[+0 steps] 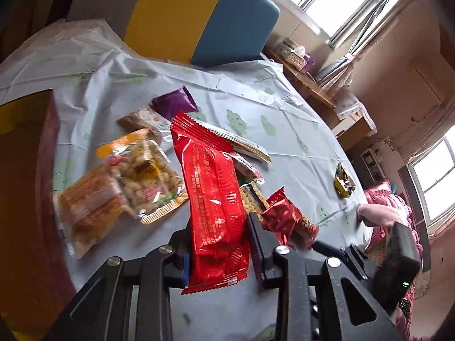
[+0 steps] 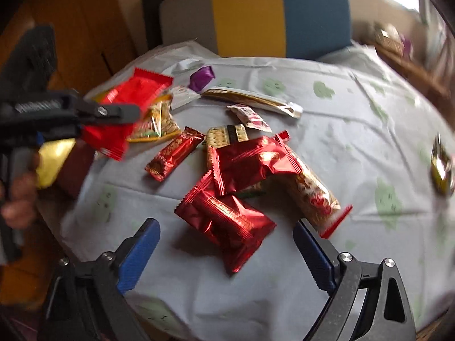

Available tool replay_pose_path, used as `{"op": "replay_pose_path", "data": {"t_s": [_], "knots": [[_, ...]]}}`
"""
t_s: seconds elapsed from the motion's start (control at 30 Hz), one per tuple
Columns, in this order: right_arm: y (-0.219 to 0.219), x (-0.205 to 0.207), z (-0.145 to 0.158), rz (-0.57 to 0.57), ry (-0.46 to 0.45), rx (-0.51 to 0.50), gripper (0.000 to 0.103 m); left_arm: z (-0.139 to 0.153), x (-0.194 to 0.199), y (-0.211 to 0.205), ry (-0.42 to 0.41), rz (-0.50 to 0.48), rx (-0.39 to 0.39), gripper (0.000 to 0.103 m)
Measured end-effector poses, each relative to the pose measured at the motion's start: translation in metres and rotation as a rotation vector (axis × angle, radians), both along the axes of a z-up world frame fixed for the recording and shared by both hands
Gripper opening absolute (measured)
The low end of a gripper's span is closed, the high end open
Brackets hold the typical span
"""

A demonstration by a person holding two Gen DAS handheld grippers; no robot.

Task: Organize snacks
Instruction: 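Carry the red wrapper with the left tool into the tin and release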

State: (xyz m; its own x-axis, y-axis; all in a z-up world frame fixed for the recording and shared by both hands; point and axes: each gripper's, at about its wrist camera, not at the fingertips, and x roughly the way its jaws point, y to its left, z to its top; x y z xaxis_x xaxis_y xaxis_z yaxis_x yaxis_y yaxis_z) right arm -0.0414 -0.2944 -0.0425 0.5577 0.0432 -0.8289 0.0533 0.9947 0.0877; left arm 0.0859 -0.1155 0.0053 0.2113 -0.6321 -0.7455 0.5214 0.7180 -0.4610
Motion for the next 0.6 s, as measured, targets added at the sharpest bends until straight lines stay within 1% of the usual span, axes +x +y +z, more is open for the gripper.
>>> {"op": "replay_pose_path", "data": {"t_s": [0.07,0.1,0.17,0.2,0.23,0.27,0.33,0.37,0.43,0.5,0.53,0.6], "knots": [[0.006,0.004,-0.005,0.035,0.014,-0.049,0.095,0.004,0.0,0.011,-0.007,0.023,-0.005,0.032],[0.009,0.006,-0.008,0.047,0.02,-0.064,0.095,0.009,0.0,0.026,-0.014,0.042,-0.016,0.032],[0.014,0.008,-0.012,0.068,0.033,-0.099,0.085,0.016,0.0,0.051,-0.025,0.084,-0.021,0.032],[0.016,0.009,-0.014,0.071,0.037,-0.12,0.077,0.019,0.0,0.062,-0.029,0.105,-0.024,0.032],[0.017,0.01,-0.016,0.069,0.042,-0.138,0.073,0.022,0.001,0.074,-0.036,0.13,-0.027,0.033],[0.017,0.012,-0.018,0.067,0.041,-0.152,0.072,0.025,0.002,0.088,-0.045,0.159,-0.029,0.033],[0.015,0.014,-0.018,0.056,0.041,-0.162,0.058,0.027,0.005,0.109,-0.057,0.211,-0.024,0.032],[0.013,0.015,-0.018,0.047,0.041,-0.161,0.054,0.027,0.007,0.12,-0.059,0.238,-0.018,0.032],[0.011,0.015,-0.018,0.021,0.041,-0.164,0.038,0.023,0.015,0.14,-0.055,0.291,-0.002,0.032],[0.006,0.015,-0.017,0.005,0.042,-0.151,0.035,0.017,0.024,0.157,-0.045,0.338,0.01,0.032],[0.005,0.015,-0.017,-0.006,0.04,-0.149,0.031,0.013,0.029,0.163,-0.035,0.355,0.022,0.032],[0.003,0.015,-0.016,-0.014,0.039,-0.146,0.03,0.005,0.04,0.169,-0.022,0.382,0.063,0.032]]}}
